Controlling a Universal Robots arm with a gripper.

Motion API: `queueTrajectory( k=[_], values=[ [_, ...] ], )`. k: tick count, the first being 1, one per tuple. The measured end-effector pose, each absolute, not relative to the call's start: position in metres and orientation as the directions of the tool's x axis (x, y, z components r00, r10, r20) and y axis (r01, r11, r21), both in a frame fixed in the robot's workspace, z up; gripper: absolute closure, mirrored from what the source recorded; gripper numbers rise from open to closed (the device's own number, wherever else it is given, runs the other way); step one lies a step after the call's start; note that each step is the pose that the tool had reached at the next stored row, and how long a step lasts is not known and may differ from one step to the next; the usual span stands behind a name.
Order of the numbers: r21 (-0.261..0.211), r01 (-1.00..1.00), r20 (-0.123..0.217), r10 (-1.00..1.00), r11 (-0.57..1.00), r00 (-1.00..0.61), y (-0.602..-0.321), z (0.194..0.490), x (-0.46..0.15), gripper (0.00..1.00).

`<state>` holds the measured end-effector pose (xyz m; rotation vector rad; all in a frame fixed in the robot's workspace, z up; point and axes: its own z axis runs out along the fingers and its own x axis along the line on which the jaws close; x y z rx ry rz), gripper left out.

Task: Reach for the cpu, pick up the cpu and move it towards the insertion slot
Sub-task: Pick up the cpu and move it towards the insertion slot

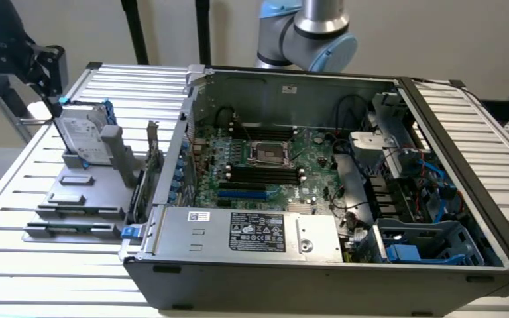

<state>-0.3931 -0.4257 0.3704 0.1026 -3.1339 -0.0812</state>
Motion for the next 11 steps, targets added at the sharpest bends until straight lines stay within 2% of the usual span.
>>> queueTrajectory(
  k=[11],
  values=[
    [0.056, -0.069, 0.017, -0.07, 0.996, -0.997, -0.426, 0.418, -0.346, 0.46]
  ],
)
